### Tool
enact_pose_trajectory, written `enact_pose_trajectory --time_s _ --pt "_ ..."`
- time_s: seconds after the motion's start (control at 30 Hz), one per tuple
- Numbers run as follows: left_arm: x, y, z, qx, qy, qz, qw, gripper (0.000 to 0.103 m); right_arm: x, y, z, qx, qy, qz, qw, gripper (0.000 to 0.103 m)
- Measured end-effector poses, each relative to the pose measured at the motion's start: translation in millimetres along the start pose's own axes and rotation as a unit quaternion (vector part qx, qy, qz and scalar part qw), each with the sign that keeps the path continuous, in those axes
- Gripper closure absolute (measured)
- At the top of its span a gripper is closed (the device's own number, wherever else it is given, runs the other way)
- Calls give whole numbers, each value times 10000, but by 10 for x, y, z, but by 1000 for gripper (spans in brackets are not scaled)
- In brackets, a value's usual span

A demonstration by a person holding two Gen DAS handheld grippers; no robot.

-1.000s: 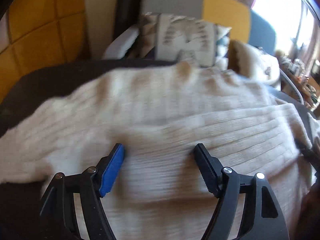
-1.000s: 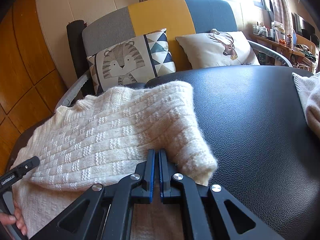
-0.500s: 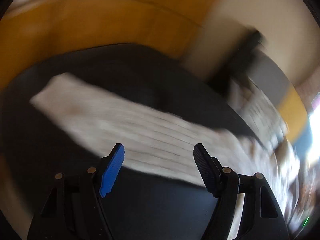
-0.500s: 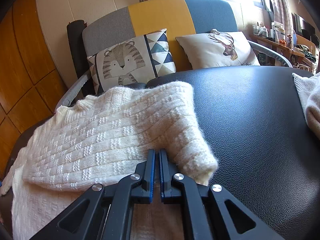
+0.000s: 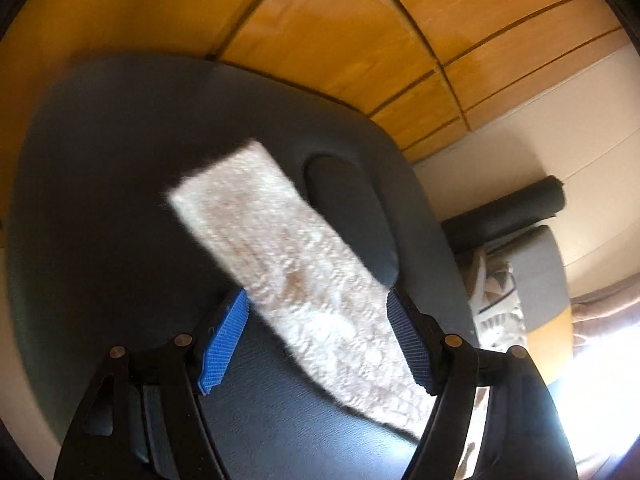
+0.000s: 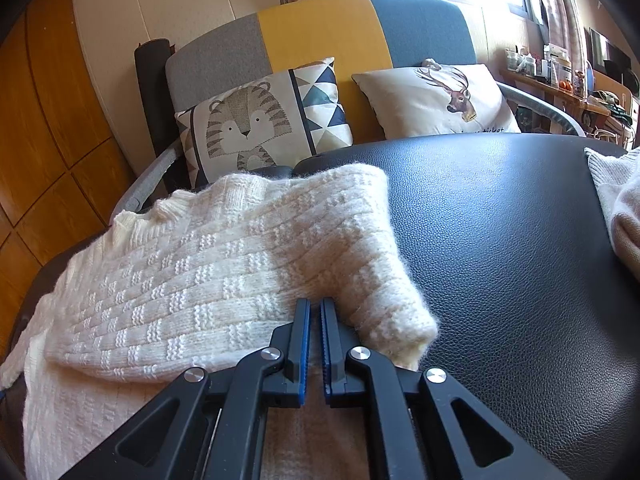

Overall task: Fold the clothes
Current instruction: 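Lift the open left gripper away from the sweater, then grasp the cuff of the hanging sweater sleeve with the left gripper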

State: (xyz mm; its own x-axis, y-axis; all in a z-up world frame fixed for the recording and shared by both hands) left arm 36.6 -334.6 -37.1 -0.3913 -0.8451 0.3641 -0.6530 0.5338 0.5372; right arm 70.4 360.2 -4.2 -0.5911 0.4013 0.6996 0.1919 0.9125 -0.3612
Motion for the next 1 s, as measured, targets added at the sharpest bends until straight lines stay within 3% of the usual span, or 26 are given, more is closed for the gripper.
enact_pose_trajectory --time_s 0.13,0.23,0.3,0.37,0.4,0.5,0.57,0.67,0.73,0.9,1.0 --pt "53 -32 -6 -131 107 -193 9997 28 -5 5 -4 7 3 1 10000 99" --pt "36 17 -14 110 244 -67 9996 29 -10 3 -3 0 3 -5 10000 99" --pt "11 70 4 425 400 92 9982 38 -10 4 -1 -2 2 -11 10000 99" --pt "-17 56 18 863 627 179 9941 62 -11 5 0 -1 3 -12 10000 99" --pt "-23 59 34 1008 720 189 9921 68 -11 6 0 0 4 -12 10000 99" --pt "-31 42 57 1175 906 200 9887 82 -10 7 2 6 7 -9 10000 99" --pt "-42 25 42 1103 861 215 9899 92 -9 8 3 8 9 -8 10000 99" --pt "-29 49 -14 612 708 10 9956 94 -10 7 4 15 12 -1 10000 99" --pt "-11 145 -113 407 856 17 9955 94 -10 9 4 23 15 7 10000 99" --pt "-95 636 -424 161 1175 683 9906 94 -13 9 7 49 28 27 10000 99" --pt "-240 1051 -633 -130 1388 1312 9815 94 -18 15 2 84 43 55 9999 99"
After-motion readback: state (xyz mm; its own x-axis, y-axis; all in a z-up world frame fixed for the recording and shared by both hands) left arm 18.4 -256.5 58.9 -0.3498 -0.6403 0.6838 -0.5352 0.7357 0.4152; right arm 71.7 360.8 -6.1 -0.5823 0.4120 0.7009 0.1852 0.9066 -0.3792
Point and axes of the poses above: each gripper's, at about its wrist camera, not at the fingertips, and z roughly the way its jaws point, y to its right, x to its top, the point moved 4 cm from there along z, roughly the way its jaws point, and after that the axes turned 12 degrees about x, right-handed, at the moved point
